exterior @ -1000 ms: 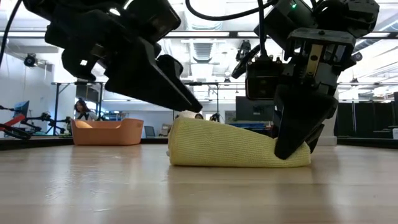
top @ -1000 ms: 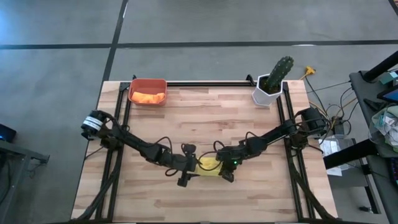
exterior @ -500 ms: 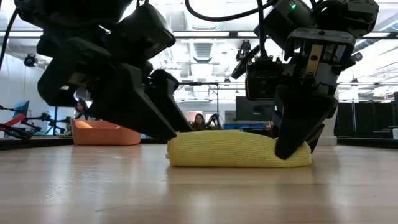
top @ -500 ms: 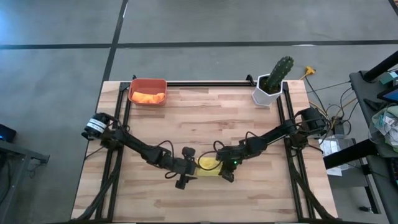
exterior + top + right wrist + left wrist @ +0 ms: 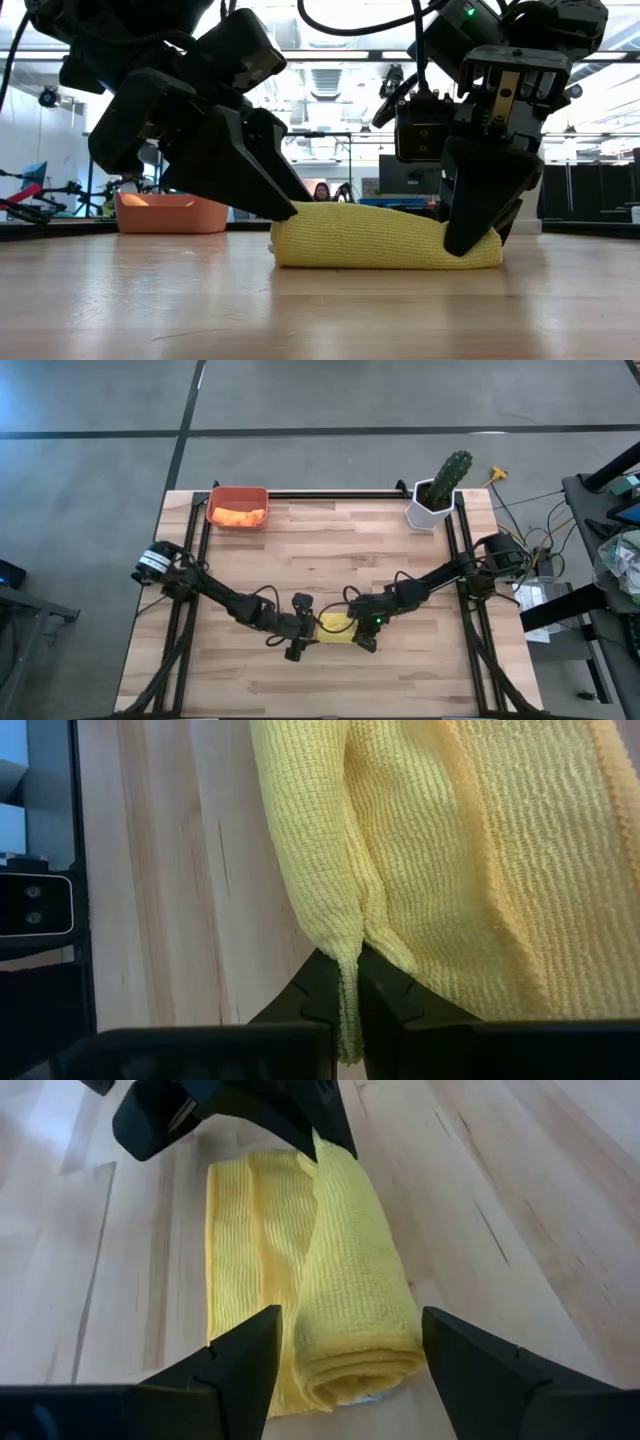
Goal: Roll microfiber towels into tight, uniform cylinder then place into a basket
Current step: Roll the yellow towel
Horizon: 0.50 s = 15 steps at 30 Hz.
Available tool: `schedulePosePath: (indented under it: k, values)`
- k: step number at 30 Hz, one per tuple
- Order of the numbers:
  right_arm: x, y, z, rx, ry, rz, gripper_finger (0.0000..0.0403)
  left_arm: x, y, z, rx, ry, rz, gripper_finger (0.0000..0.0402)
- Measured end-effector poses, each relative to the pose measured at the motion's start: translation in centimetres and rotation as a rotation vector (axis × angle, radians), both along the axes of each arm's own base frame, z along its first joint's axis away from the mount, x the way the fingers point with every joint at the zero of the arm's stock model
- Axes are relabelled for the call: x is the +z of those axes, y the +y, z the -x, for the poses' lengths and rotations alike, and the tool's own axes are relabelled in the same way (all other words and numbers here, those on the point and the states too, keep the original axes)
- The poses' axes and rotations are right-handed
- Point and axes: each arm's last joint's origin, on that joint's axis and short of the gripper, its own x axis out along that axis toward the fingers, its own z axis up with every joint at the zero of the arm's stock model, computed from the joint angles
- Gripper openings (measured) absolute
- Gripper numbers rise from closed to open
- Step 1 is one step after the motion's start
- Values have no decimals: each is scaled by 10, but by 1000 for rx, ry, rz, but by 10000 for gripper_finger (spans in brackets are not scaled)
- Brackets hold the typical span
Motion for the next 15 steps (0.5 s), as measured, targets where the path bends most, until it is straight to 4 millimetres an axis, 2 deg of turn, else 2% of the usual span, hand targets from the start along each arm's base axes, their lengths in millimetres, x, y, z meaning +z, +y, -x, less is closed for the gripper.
schedulePosePath:
  k: [15]
  values:
    - [0, 0, 0, 0, 0, 0, 13, -4, -11, 4, -4, 24, 69, 223]
